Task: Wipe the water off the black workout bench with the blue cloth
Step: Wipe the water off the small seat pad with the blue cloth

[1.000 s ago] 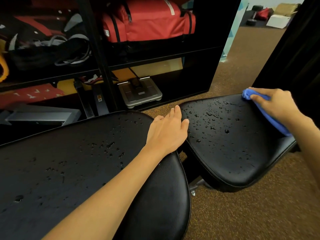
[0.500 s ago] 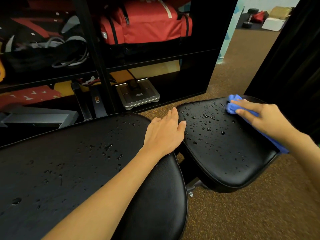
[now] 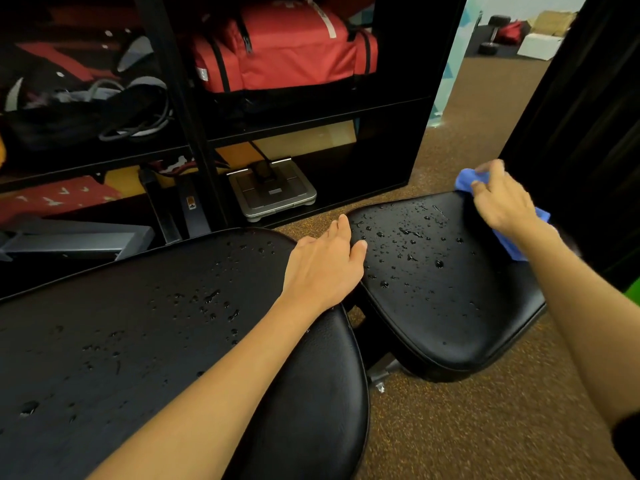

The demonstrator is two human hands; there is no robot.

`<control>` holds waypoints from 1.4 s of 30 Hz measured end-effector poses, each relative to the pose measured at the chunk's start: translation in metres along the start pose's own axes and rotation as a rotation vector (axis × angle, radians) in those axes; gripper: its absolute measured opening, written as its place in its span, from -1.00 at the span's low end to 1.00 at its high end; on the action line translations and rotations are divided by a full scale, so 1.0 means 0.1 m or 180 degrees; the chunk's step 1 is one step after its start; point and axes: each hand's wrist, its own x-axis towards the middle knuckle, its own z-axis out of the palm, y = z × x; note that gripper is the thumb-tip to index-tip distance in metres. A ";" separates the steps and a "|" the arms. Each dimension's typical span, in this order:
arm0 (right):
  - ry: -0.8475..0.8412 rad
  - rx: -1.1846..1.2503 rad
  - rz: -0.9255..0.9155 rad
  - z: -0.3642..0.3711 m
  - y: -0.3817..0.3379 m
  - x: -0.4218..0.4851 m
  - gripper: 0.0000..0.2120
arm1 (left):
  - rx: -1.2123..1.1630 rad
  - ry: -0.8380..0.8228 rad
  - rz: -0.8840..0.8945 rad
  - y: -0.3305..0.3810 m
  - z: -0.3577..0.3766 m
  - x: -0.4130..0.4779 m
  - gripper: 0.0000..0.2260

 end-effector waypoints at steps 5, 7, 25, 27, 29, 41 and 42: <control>-0.0043 0.0050 -0.0745 -0.19 0.15 -0.66 -0.70 | 0.0004 -0.0083 -0.0021 0.00 0.00 -0.01 -0.49; 0.0085 -0.0128 -0.0735 -0.27 0.28 -0.78 -0.67 | 0.0014 -0.0073 -0.0009 0.00 0.00 0.00 -0.49; 0.0014 -0.0198 -0.0295 -0.09 -0.07 -0.73 -0.60 | -0.0039 -0.0029 -0.0166 -0.09 0.18 0.10 -0.48; -0.0198 -0.0191 -0.0521 -0.13 0.03 -0.92 -0.57 | -0.0210 -0.0082 -0.0157 -0.09 0.13 0.06 -0.50; -0.0271 -0.0158 -0.0670 -0.21 0.19 -0.96 -0.57 | -0.0304 -0.0121 -0.0150 -0.10 0.04 0.01 -0.55; 0.0086 -0.0814 0.0312 -0.11 0.31 -0.34 -0.62 | 0.0600 -0.0469 0.0130 -0.31 0.00 -0.28 -0.49; 0.0034 -0.0801 0.0224 -0.12 0.31 -0.40 -0.60 | 0.0594 -0.0461 0.0129 -0.32 0.01 -0.29 -0.49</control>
